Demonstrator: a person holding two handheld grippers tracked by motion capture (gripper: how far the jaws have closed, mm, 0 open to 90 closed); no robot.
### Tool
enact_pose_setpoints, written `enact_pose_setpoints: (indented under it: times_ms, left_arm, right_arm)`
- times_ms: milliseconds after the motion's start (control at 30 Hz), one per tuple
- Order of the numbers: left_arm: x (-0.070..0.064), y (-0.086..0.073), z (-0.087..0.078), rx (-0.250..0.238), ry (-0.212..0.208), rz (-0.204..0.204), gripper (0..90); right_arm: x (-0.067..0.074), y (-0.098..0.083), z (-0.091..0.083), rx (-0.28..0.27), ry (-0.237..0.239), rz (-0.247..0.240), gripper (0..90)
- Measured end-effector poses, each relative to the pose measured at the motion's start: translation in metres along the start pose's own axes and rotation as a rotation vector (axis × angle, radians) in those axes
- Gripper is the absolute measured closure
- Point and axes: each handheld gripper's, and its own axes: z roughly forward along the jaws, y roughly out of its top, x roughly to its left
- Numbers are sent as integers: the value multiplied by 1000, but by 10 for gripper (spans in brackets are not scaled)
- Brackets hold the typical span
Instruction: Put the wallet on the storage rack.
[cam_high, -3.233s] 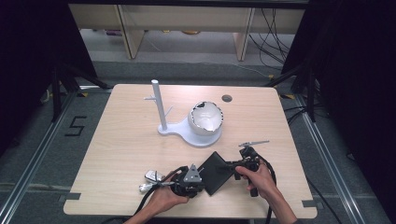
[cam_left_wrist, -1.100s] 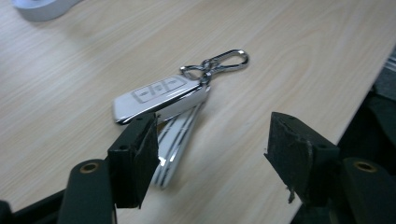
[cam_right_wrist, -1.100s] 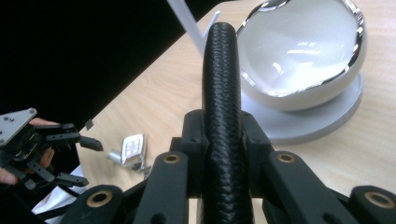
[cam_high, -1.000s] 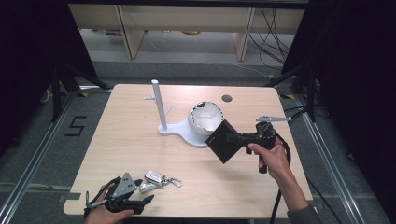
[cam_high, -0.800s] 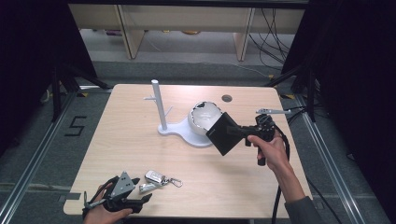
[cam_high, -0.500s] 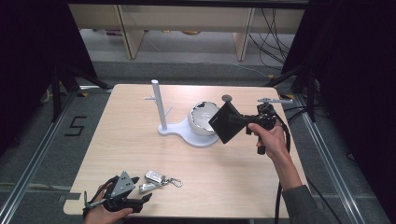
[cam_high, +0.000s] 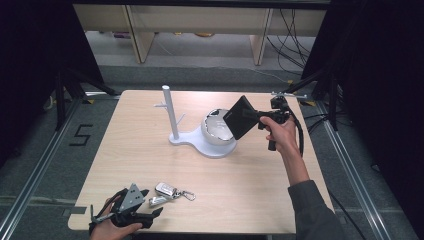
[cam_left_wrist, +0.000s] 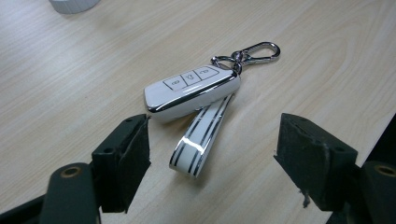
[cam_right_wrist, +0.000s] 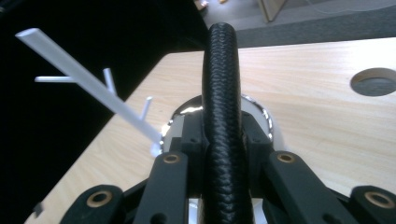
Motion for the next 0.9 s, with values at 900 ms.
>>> enact_pose_setpoints:
  times_ms: [900]
  left_arm:
    - [-2, 0, 2, 13, -21, 18, 243]
  right_arm:
    - [-5, -2, 70, 87, -50, 40, 762]
